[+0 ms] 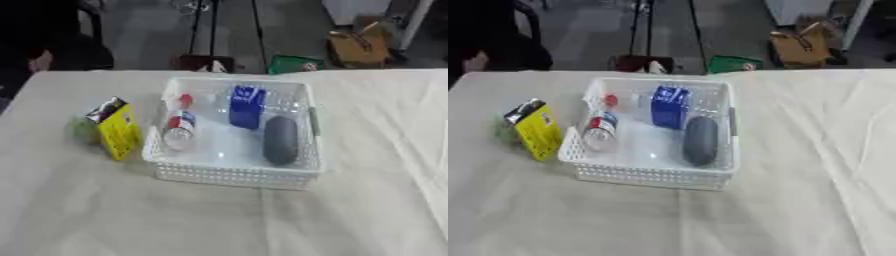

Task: Pick up objects on the table and place them in the box.

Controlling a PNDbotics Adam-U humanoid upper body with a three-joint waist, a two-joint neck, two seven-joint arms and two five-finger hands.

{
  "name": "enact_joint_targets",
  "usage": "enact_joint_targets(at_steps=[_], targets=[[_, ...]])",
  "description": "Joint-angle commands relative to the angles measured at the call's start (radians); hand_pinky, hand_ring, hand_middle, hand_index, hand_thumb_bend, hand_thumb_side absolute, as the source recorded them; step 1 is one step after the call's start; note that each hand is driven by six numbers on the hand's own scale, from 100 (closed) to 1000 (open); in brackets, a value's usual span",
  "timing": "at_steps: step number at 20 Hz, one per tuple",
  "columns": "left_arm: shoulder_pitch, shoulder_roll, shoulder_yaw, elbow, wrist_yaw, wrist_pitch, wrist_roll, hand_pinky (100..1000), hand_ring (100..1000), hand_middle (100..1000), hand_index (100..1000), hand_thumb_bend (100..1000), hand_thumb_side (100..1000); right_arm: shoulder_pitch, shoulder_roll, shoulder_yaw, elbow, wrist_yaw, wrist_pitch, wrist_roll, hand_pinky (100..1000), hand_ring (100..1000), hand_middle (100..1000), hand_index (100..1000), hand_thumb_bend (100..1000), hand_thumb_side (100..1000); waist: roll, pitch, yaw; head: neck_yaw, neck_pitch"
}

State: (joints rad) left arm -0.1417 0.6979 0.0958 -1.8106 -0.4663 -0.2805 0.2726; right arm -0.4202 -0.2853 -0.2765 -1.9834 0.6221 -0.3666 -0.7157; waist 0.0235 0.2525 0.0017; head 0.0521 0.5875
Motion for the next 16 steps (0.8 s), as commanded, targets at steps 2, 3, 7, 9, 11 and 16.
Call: enact_joint_targets(at_steps=[2, 3, 7, 9, 11, 16], targets=[[-0.031, 0.129, -0.049, 0.065, -0.011, 0.057, -0.055, 1000, 1000, 1000, 1000, 167, 854, -0.011, -0.018, 0.001, -0.017, -0.011, -0.004, 0.005, 785, 767, 632, 834, 100, 1000, 0.002, -0.019, -0.001, 0.005, -0.006], [-0.028, 0.151, -0.065, 0.065, 0.000, 0.067, -0.069, 1000, 1000, 1000, 995, 122, 861, -0.011, -0.018, 0.004, -0.017, -0.012, -0.004, 0.008, 785, 767, 632, 834, 100, 1000, 0.006, -0.019, -0.002, 0.005, -0.005], [-0.058, 0.238, -0.138, 0.034, 0.025, 0.083, -0.122, 1000, 1000, 971, 982, 104, 812, -0.007, -0.018, 0.005, -0.017, -0.016, -0.004, 0.015, 785, 767, 631, 834, 100, 1000, 0.007, -0.021, 0.008, -0.003, -0.001], [-0.082, 0.282, -0.156, 0.024, 0.037, 0.097, -0.149, 990, 1000, 953, 978, 100, 848, -0.006, -0.015, 0.008, -0.017, -0.020, -0.004, 0.019, 784, 767, 631, 834, 100, 1000, 0.006, -0.022, 0.010, 0.000, -0.001], [-0.104, 0.323, -0.170, 0.019, 0.055, 0.112, -0.178, 996, 1000, 962, 986, 121, 841, -0.007, -0.012, 0.009, -0.017, -0.023, -0.004, 0.023, 784, 767, 631, 834, 100, 1000, 0.004, -0.022, 0.010, 0.003, -0.002], [-0.135, 0.349, -0.217, 0.036, 0.103, 0.117, -0.250, 1000, 1000, 995, 996, 146, 885, -0.005, -0.008, 0.012, -0.017, -0.031, -0.005, 0.032, 783, 767, 630, 833, 100, 1000, 0.006, -0.021, 0.004, 0.007, -0.003]])
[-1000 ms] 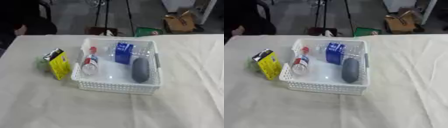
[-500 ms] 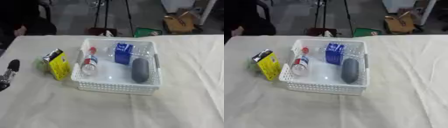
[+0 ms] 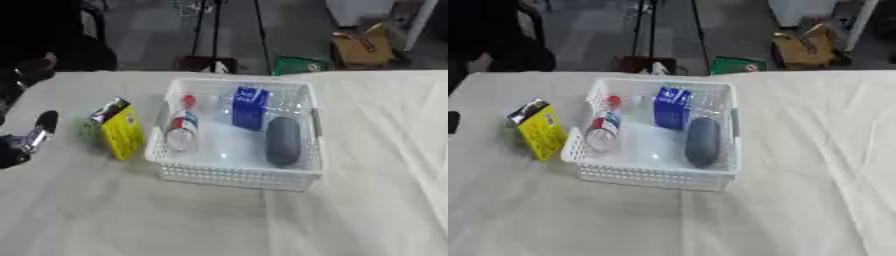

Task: Pick up objects on the table and place them in the box.

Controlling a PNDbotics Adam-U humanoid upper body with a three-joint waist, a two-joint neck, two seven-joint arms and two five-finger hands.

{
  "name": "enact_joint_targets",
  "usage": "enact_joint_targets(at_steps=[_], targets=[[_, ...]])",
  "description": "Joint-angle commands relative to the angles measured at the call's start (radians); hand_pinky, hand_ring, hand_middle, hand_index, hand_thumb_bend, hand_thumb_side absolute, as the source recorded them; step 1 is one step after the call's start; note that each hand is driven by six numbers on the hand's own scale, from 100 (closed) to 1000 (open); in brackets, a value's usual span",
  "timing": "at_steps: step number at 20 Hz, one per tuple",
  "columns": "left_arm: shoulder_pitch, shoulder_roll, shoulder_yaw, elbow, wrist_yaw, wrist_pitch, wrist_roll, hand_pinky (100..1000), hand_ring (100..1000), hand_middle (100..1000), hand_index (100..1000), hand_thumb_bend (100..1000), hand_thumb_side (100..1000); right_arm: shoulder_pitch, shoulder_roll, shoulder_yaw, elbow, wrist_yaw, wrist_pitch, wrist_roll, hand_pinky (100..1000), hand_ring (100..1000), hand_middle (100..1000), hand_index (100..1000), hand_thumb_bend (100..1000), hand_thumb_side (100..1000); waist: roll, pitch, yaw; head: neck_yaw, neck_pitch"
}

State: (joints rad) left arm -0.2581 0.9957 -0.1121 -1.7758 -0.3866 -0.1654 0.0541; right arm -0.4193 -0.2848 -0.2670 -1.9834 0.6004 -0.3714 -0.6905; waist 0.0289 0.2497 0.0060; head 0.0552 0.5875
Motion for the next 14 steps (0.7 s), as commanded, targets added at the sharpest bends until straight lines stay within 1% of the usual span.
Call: enact_joint_targets(at_steps=[1, 2, 4, 5, 6, 7, 8, 9, 10, 11, 14], targets=[[-0.024, 0.052, -0.012, 0.006, 0.031, 0.003, -0.046, 1000, 1000, 995, 996, 146, 885, -0.006, -0.008, 0.002, -0.017, -0.010, -0.001, 0.008, 783, 767, 630, 833, 100, 1000, 0.001, -0.018, -0.001, 0.004, -0.003], [-0.029, 0.053, -0.013, 0.009, 0.038, 0.005, -0.060, 1000, 1000, 1000, 996, 185, 940, -0.006, -0.008, 0.002, -0.017, -0.011, -0.001, 0.009, 783, 767, 630, 833, 100, 1000, 0.001, -0.018, -0.001, 0.004, -0.003], [-0.051, 0.051, -0.029, 0.020, 0.057, 0.018, -0.090, 1000, 1000, 1000, 996, 186, 944, -0.005, -0.007, 0.003, -0.017, -0.014, -0.002, 0.012, 782, 766, 630, 833, 100, 1000, 0.002, -0.018, -0.002, 0.007, -0.001], [-0.066, 0.042, -0.031, 0.023, 0.066, 0.026, -0.104, 1000, 1000, 1000, 999, 230, 947, -0.004, -0.006, 0.004, -0.017, -0.015, -0.002, 0.013, 782, 766, 629, 833, 100, 1000, 0.003, -0.020, -0.001, 0.010, 0.002], [-0.082, 0.027, -0.032, 0.027, 0.072, 0.035, -0.118, 1000, 1000, 1000, 1000, 259, 926, -0.002, -0.005, 0.004, -0.017, -0.016, -0.002, 0.015, 782, 766, 629, 832, 100, 1000, 0.004, -0.021, 0.001, 0.010, 0.004], [-0.099, 0.009, -0.024, 0.031, 0.076, 0.046, -0.129, 1000, 1000, 1000, 1000, 304, 854, 0.000, -0.003, 0.004, -0.017, -0.017, -0.001, 0.016, 781, 766, 629, 832, 100, 1000, 0.004, -0.024, 0.004, 0.013, 0.005], [-0.112, -0.012, -0.016, 0.032, 0.077, 0.058, -0.141, 1000, 1000, 1000, 1000, 304, 854, 0.002, -0.001, 0.004, -0.017, -0.018, -0.001, 0.017, 781, 766, 629, 832, 100, 1000, 0.005, -0.026, 0.006, 0.015, 0.006], [-0.119, -0.034, -0.012, 0.028, 0.079, 0.066, -0.153, 1000, 1000, 1000, 1000, 433, 790, 0.002, 0.002, 0.005, -0.017, -0.020, -0.001, 0.018, 781, 766, 628, 832, 100, 1000, 0.002, -0.026, 0.005, 0.015, 0.002], [-0.122, -0.057, -0.010, 0.023, 0.081, 0.074, -0.167, 1000, 1000, 1000, 1000, 433, 790, 0.001, 0.004, 0.005, -0.017, -0.021, -0.001, 0.020, 781, 766, 628, 832, 100, 1000, 0.001, -0.027, 0.005, 0.014, 0.000], [-0.122, -0.081, -0.015, 0.023, 0.085, 0.084, -0.182, 1000, 1000, 1000, 1000, 534, 779, -0.001, 0.006, 0.005, -0.017, -0.023, -0.001, 0.020, 782, 765, 628, 831, 100, 1000, -0.001, -0.028, 0.004, 0.015, -0.001], [-0.130, -0.150, -0.024, 0.028, 0.081, 0.115, -0.224, 1000, 1000, 1000, 1000, 555, 783, -0.002, 0.006, 0.004, -0.017, -0.024, -0.002, 0.020, 782, 765, 628, 830, 100, 1000, -0.001, -0.030, 0.006, 0.012, 0.000]])
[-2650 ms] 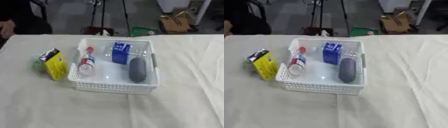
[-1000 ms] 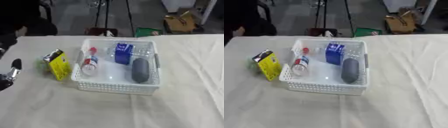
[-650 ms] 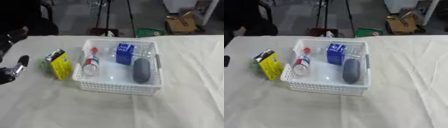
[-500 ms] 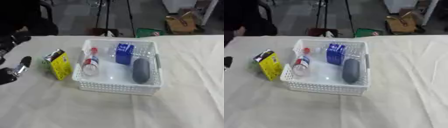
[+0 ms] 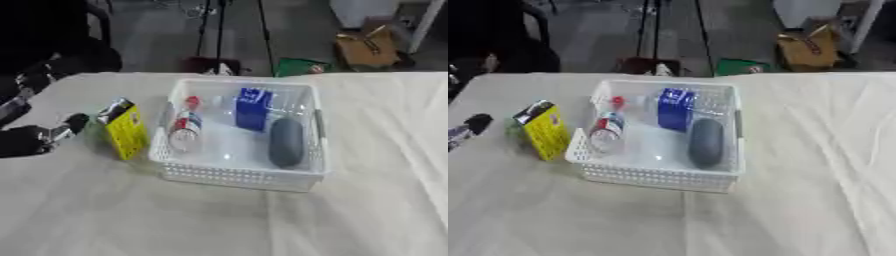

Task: Pick up objects on the table and place them in the box.

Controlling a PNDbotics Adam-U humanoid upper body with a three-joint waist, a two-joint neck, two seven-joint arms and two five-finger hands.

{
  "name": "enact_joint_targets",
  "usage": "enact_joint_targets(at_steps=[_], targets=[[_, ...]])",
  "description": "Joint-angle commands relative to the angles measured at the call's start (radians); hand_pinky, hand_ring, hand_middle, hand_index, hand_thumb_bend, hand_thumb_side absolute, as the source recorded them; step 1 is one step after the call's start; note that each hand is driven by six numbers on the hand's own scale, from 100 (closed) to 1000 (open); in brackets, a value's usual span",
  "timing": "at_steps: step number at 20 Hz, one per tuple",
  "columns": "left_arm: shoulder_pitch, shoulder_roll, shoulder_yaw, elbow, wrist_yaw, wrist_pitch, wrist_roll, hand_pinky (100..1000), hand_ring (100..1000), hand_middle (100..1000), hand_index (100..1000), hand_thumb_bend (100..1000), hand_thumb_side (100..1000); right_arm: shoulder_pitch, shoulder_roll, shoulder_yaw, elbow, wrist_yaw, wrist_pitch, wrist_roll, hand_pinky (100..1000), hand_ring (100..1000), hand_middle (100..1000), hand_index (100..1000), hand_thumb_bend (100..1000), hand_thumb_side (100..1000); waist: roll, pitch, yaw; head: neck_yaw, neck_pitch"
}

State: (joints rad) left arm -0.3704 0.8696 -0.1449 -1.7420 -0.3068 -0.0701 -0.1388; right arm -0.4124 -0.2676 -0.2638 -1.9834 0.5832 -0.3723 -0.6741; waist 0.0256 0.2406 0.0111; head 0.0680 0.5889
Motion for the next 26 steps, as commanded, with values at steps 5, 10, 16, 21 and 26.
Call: enact_joint_targets(at_steps=[5, 10, 16, 21, 26], targets=[[-0.032, -0.140, 0.055, 0.054, -0.050, 0.082, -0.103, 1000, 1000, 1000, 1000, 640, 846, -0.006, -0.007, 0.000, -0.017, -0.009, -0.001, 0.005, 781, 764, 627, 829, 100, 1000, -0.001, -0.022, 0.009, -0.004, -0.001], [-0.057, -0.257, 0.111, 0.090, -0.121, 0.154, -0.159, 1000, 1000, 1000, 1000, 636, 859, -0.005, -0.002, -0.001, -0.017, -0.011, -0.001, 0.005, 780, 764, 627, 829, 100, 1000, -0.006, -0.020, 0.013, -0.007, -0.001], [-0.074, -0.398, 0.192, 0.110, -0.208, 0.241, -0.142, 1000, 1000, 1000, 1000, 614, 866, -0.006, 0.000, 0.000, -0.017, -0.014, -0.002, 0.008, 780, 764, 626, 829, 100, 1000, -0.007, -0.016, 0.017, -0.014, -0.004], [-0.079, -0.470, 0.189, 0.093, -0.280, 0.313, -0.101, 1000, 1000, 1000, 1000, 603, 868, -0.007, -0.004, -0.001, -0.017, -0.014, -0.002, 0.007, 780, 764, 626, 829, 100, 1000, -0.007, -0.013, 0.015, -0.018, -0.004], [-0.077, -0.497, 0.188, 0.078, -0.351, 0.355, -0.116, 1000, 1000, 1000, 1000, 616, 862, -0.009, -0.003, -0.001, -0.017, -0.015, -0.003, 0.008, 780, 763, 626, 828, 100, 1000, -0.009, -0.009, 0.012, -0.017, -0.006]])
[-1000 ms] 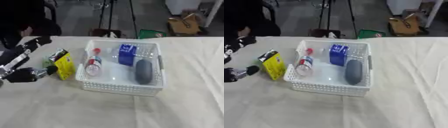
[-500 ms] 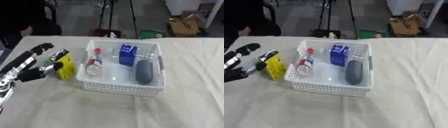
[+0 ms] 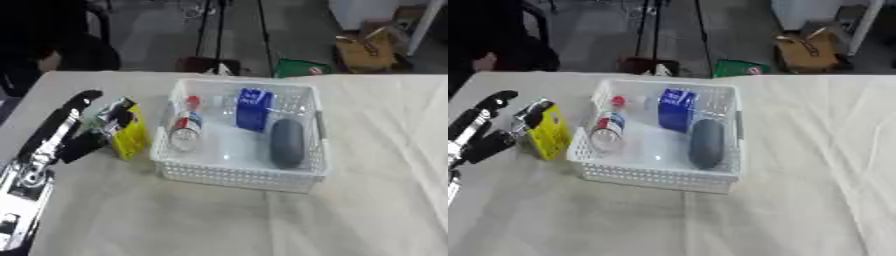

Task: Pick up objects on the table and place them in the box.

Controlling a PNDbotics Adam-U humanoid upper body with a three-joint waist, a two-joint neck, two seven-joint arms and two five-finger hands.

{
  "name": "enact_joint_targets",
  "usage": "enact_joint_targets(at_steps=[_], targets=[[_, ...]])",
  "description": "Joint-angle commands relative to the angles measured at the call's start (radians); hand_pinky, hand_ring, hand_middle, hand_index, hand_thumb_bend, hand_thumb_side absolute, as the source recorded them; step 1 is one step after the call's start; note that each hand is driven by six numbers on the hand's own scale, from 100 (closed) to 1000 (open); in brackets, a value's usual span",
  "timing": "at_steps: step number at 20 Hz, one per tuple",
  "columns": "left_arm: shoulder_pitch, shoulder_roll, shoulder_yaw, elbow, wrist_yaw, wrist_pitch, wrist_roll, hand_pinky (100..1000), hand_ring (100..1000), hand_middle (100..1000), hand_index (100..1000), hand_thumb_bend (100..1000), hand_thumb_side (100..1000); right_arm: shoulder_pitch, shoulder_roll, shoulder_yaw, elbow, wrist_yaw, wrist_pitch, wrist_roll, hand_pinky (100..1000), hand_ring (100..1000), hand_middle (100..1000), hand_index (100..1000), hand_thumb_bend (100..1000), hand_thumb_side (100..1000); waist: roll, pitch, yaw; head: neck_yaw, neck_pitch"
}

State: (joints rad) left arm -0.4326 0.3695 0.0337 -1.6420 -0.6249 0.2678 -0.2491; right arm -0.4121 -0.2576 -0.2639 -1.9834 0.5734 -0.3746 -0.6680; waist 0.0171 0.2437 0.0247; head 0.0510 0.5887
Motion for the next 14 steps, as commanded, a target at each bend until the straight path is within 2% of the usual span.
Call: enact_joint_targets(at_steps=[1, 14], targets=[[-0.015, -0.002, 0.010, -0.022, -0.047, 0.020, -0.011, 1000, 1000, 1000, 1000, 621, 860, -0.010, -0.012, -0.001, -0.017, -0.006, -0.001, 0.002, 780, 763, 626, 829, 100, 1000, 0.000, -0.012, -0.001, 0.000, -0.006], [-0.017, -0.027, 0.040, 0.007, -0.215, 0.035, 0.005, 1000, 1000, 1000, 1000, 605, 864, -0.010, -0.010, 0.000, -0.017, -0.009, -0.002, 0.005, 780, 763, 626, 829, 100, 1000, -0.002, -0.007, -0.006, 0.001, -0.014]])
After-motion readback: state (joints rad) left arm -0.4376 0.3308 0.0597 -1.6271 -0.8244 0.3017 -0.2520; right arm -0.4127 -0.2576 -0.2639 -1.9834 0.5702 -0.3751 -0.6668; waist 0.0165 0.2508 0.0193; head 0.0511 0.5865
